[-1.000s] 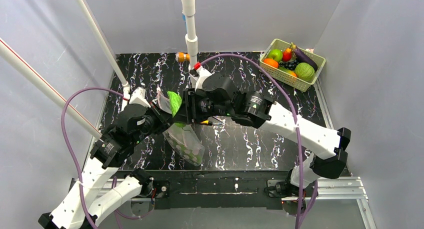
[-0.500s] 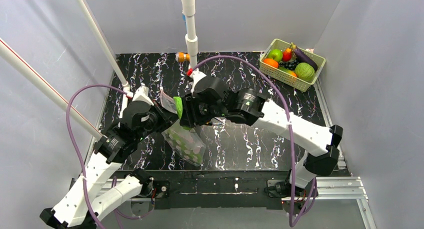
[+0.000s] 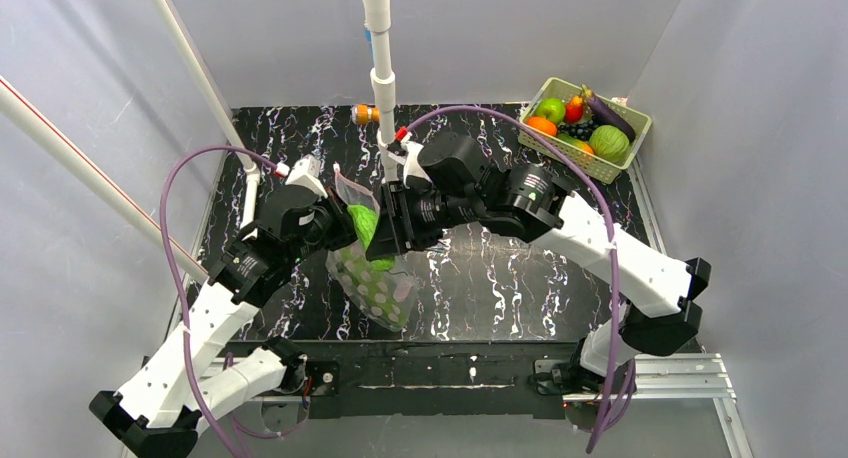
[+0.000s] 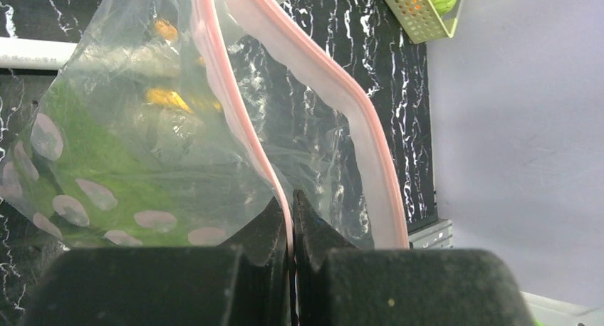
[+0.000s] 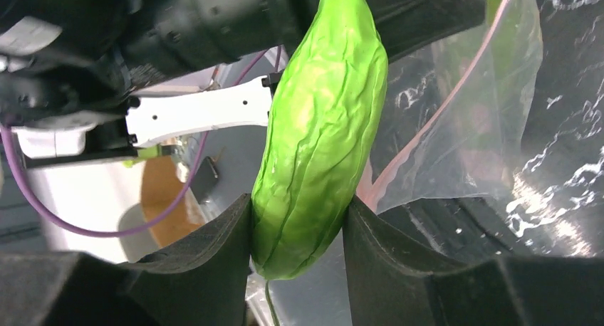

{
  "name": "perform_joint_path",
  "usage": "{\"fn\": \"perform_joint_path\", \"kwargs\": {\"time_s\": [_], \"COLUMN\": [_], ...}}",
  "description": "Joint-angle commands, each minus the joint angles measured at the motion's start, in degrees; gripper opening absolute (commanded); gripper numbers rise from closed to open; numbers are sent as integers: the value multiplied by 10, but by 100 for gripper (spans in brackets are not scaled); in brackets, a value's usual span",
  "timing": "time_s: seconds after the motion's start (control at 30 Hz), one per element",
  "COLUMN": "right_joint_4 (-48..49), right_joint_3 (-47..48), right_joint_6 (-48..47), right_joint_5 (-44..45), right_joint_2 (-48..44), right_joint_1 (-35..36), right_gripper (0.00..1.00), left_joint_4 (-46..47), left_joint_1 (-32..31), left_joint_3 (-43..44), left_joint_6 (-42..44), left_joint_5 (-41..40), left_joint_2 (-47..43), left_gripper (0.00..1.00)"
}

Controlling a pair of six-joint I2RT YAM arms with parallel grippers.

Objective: Place the food in the zip-top bag and seal the zipper
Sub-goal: Place the fake vegetable in the zipper food storage bag.

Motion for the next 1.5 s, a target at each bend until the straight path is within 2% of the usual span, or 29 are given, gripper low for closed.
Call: {"fn": "perform_joint_path", "kwargs": {"time_s": [0.0, 0.07, 0.23, 0.37, 0.5, 0.73, 0.9, 1.0, 1.2, 1.47], "right_joint_4": [-32, -39, 12, 5, 7, -13, -33, -46, -95, -57], "right_joint_3": [15, 11, -64, -56, -27, 26, 53, 58, 79, 40], "right_joint_6": [94, 120, 187, 203, 197, 128, 41, -12, -101, -189], "right_joint_5": [-48, -49, -43, -68, -74, -61, -27, 4, 39, 64], "right_joint_2": [28, 37, 14, 35, 57, 87, 91, 82, 85, 46], "right_joint_1": [-15, -25, -55, -75, -80, -80, -77, -71, -64, -54], "right_gripper": [22, 22, 24, 26, 37, 70, 86, 90, 89, 92], "left_joint_4": [38, 48, 96, 100, 100, 100, 76, 65, 19, 20], "left_joint_1": [1, 1, 1, 1, 1, 1, 1, 1, 1, 1], "left_joint_3": [-8, -24, -87, -87, -78, -76, -68, -61, -29, -19], "left_joint_6": [-3, -21, -74, -76, -80, -80, -73, -69, -73, -123], "left_joint_5": [11, 11, 11, 21, 47, 60, 58, 58, 22, -11], "left_joint_2": [-16, -22, -55, -57, -49, -58, -67, -74, -74, -48], "left_gripper": [0, 0, 0, 0, 0, 0, 0, 0, 0, 0]}}
